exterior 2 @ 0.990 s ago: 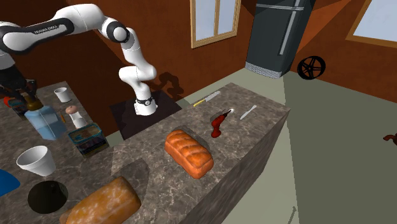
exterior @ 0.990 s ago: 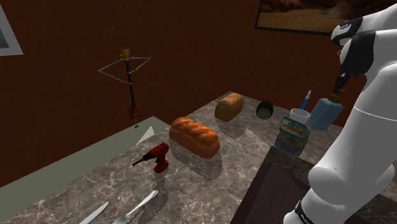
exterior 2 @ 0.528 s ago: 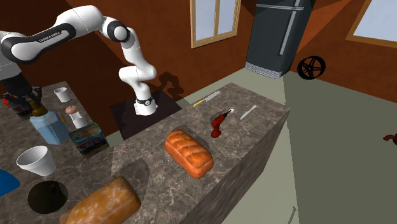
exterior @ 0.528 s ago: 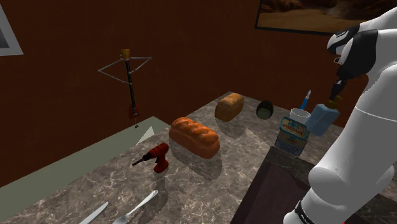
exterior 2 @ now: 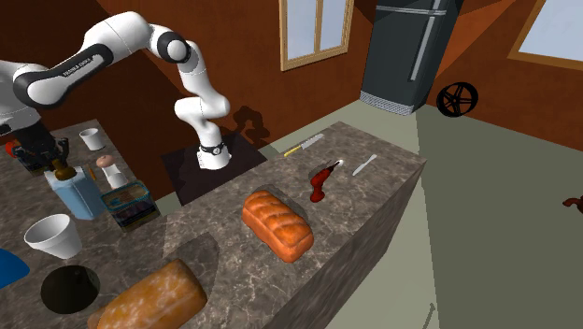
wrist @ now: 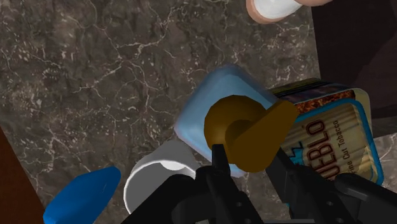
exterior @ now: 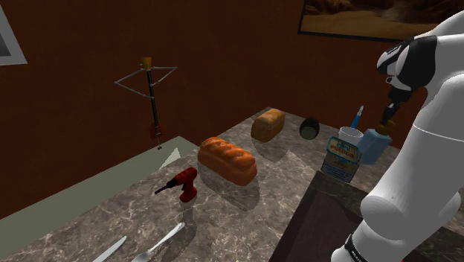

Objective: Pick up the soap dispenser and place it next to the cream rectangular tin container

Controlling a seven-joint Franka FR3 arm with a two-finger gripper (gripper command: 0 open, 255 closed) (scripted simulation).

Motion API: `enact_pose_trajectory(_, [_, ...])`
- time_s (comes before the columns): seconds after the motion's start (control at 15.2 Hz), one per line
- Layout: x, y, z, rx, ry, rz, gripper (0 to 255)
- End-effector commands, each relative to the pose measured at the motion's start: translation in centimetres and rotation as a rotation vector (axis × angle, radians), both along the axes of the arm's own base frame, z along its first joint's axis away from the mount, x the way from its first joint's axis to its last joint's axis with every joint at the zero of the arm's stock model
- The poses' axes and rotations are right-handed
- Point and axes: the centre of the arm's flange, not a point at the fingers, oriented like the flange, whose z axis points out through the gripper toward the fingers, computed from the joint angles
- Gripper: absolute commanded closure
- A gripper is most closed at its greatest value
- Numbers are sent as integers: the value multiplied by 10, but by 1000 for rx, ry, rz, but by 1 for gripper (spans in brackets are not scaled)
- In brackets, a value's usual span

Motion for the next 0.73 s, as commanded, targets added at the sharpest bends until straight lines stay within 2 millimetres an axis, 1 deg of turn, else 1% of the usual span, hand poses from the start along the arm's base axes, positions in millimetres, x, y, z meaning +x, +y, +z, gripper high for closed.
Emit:
enact_pose_trajectory(0.0, [0,0,-10,-1,0,0,255])
enact_pose_trajectory(0.4, [0,0,-40,-1,0,0,255])
enact_pose_trajectory(0.66, [0,0,-40,-1,0,0,255])
